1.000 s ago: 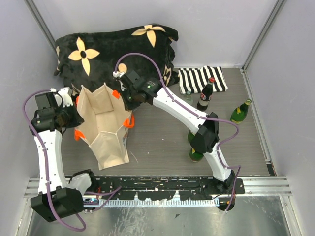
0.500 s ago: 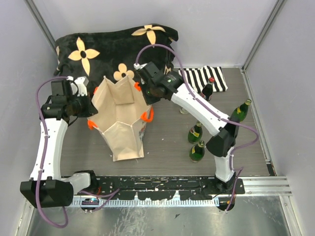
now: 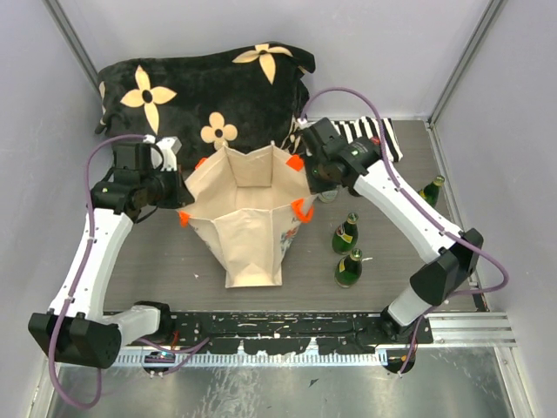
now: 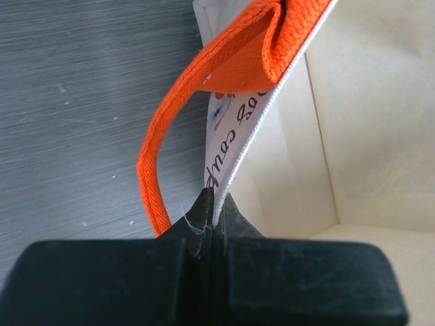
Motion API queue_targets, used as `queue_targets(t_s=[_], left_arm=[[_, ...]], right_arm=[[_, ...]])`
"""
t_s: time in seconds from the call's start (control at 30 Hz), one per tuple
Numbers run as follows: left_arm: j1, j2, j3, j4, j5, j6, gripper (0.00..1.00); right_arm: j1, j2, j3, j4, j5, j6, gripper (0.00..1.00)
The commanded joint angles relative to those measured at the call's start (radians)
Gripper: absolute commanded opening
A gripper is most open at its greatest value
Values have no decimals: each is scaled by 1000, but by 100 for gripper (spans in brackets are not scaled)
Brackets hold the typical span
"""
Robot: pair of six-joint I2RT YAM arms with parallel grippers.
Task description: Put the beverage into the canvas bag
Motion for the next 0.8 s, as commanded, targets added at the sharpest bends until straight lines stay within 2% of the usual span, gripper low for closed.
queue_targets(t_s=[0.0,0.27,0.43,0.7,0.73,0.77], left_arm=[[-48,6,-16,92,-30,-67,0],[-147,16,-73,190,-94,-145,0],[-203,13,-109,189,-96,-182,0],[-219,3,-167,205,-84,-215,0],[-220,3,-176,211,-83,-215,1],[-219,4,-183,216,-80,-216,6]], right_arm=[[-86,-96,-68,47,42,-47,1],[-128,-130,-177,118,23,-65,1],[-128,-140,-173,107,-12,-61,1],[-129,-171,-236,113,-11,-63,1],[-129,-172,-248,124,-16,-60,1],[-129,-173,-261,133,-21,-53,5]])
